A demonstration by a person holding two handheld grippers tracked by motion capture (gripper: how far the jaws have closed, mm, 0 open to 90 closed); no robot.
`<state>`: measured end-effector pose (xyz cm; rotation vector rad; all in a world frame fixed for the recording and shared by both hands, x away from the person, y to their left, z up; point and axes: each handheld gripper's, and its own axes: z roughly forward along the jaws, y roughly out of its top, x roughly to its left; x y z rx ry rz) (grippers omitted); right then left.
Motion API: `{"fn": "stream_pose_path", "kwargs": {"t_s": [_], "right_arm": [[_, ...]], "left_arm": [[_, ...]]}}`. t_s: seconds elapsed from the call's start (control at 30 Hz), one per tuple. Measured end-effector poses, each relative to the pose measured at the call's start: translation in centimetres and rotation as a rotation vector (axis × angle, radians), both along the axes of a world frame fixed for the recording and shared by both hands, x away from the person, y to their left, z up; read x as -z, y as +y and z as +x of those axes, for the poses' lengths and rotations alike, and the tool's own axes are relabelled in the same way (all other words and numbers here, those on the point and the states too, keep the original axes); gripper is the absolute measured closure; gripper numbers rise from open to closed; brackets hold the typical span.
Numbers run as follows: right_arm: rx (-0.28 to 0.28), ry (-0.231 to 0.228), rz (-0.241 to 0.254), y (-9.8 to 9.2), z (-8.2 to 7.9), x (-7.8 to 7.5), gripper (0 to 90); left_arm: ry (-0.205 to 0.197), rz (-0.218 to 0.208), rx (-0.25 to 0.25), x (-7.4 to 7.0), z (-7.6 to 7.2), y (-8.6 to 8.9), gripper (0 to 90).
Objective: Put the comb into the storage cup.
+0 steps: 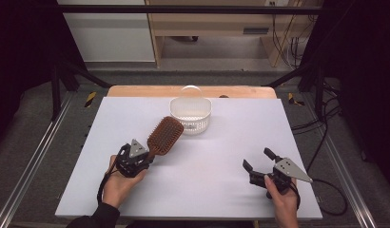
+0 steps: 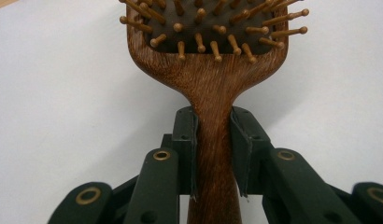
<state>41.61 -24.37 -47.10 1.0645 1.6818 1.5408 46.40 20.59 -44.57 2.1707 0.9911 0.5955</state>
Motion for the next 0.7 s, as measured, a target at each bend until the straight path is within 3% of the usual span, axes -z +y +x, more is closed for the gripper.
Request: {"fn": "stream_pose_path", "kwargs": {"t_s": [0.1, 0.2, 0.37, 0.57, 0.7], "right_arm": [[-0.019, -0.002, 0.019, 0.4, -0.1, -0.2, 6.2], [-0.043, -0.002, 0.026, 1.0, 0.1, -0.4, 5.8], [-0.108, 0.013, 0.062, 3.2, 0.6, -1.3, 5.5], [-0.169, 0.027, 0.109, 6.8, 1.6, -2.7, 4.8], [-0.217, 0.044, 0.125, 8.8, 2.6, -3.9, 5.4]], "left_arm": [[-0.024, -0.032, -0.014, 0.0, -0.1, 0.1, 72.4], [-0.068, -0.038, -0.020, -0.2, -0.2, 0.2, 72.5], [-0.122, -0.105, -0.024, -0.2, -0.4, 0.9, 72.5], [-0.134, -0.159, -0.003, 0.7, -1.1, 1.1, 72.5], [-0.125, -0.158, 0.007, 0.8, -1.2, 0.6, 72.5]]}}
